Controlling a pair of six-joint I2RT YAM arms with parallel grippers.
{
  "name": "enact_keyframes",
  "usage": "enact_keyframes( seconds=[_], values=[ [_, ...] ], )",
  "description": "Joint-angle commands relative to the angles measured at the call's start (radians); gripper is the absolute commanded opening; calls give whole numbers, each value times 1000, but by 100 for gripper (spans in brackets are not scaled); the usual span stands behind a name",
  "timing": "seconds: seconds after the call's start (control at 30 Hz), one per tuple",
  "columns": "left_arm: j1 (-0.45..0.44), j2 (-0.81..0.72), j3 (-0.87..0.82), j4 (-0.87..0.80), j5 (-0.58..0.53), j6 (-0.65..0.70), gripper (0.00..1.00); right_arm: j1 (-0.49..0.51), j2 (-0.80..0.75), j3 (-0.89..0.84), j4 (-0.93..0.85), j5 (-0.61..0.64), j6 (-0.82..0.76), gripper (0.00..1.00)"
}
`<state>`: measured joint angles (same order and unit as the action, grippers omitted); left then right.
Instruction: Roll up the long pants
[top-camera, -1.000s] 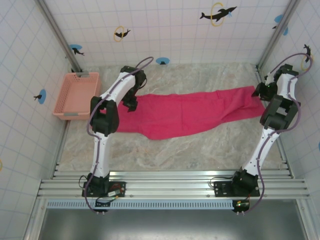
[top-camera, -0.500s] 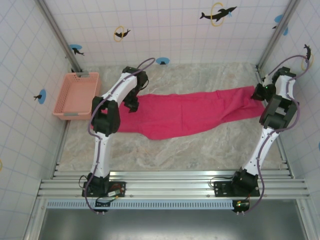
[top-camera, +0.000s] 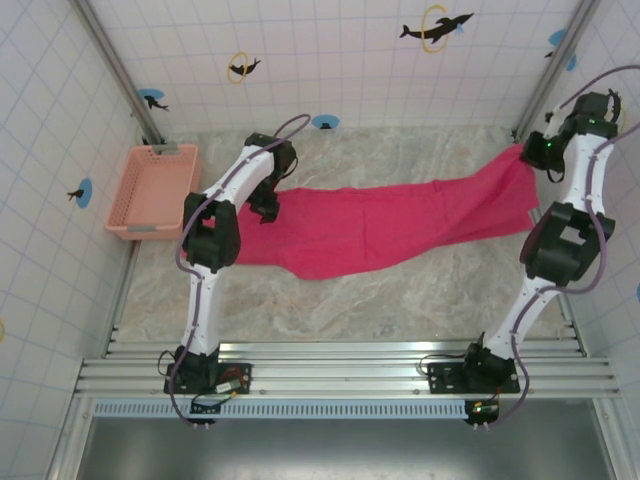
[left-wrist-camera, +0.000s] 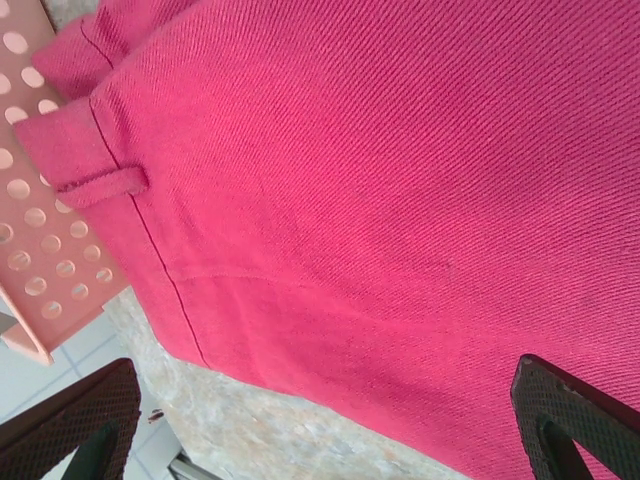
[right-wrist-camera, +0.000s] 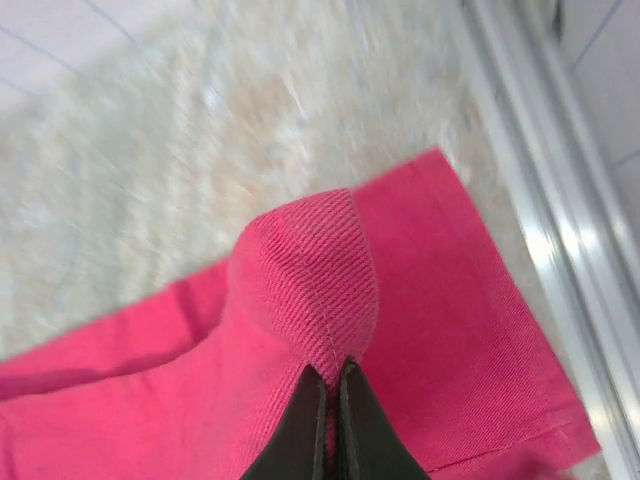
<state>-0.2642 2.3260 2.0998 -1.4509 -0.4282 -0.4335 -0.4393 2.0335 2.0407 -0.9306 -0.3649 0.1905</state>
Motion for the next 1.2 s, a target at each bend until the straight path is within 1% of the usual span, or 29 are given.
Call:
enact_keyframes(
  seconds=[0.0, 0.1, 0.17, 0.2, 0.23, 0.33, 0.47, 0.63, 0.8, 0.9, 1.0, 1.07, 1.1, 1.17],
  values=[
    [-6, 8, -16, 8, -14, 30, 97, 10, -64, -87, 89, 13, 79, 0],
    [-5, -13, -47, 31, -13, 33, 97, 84, -87, -111, 94, 40, 45, 0],
    [-6, -22, -61, 43, -15, 37, 97, 129, -96, -102, 89, 140, 26, 0],
    [-4, -22, -66, 44, -14, 36, 97, 146, -98, -95, 79, 214, 27, 0],
    [-4, -21, -67, 46, -14, 37, 98, 151, -96, -89, 75, 259, 39, 0],
    [-4, -24, -78, 50, -11, 38, 97, 139, -63, -53, 59, 288, 72, 0],
    [-4, -38, -96, 58, -9, 38, 97, 135, 10, 42, -54, 417, 67, 0],
    [-4, -45, -117, 54, -3, 27, 98, 122, 21, 39, -72, 572, 72, 0],
    [-5, -47, -135, 47, 3, 13, 97, 104, 144, 145, -148, 600, 69, 0],
    [-4, -42, -126, 33, 3, 6, 97, 99, 216, 175, -152, 602, 79, 0],
    [-2, -38, -110, 17, 2, 0, 97, 94, 294, 225, -156, 591, 94, 0],
    [-5, -36, -97, 5, 5, -7, 97, 87, 358, 281, -165, 560, 106, 1],
    [-6, -36, -95, 2, 7, -9, 97, 85, 388, 311, -178, 548, 111, 6],
    [-6, -35, -93, 0, 11, -14, 97, 83, 457, 393, -223, 534, 118, 33]
  ],
)
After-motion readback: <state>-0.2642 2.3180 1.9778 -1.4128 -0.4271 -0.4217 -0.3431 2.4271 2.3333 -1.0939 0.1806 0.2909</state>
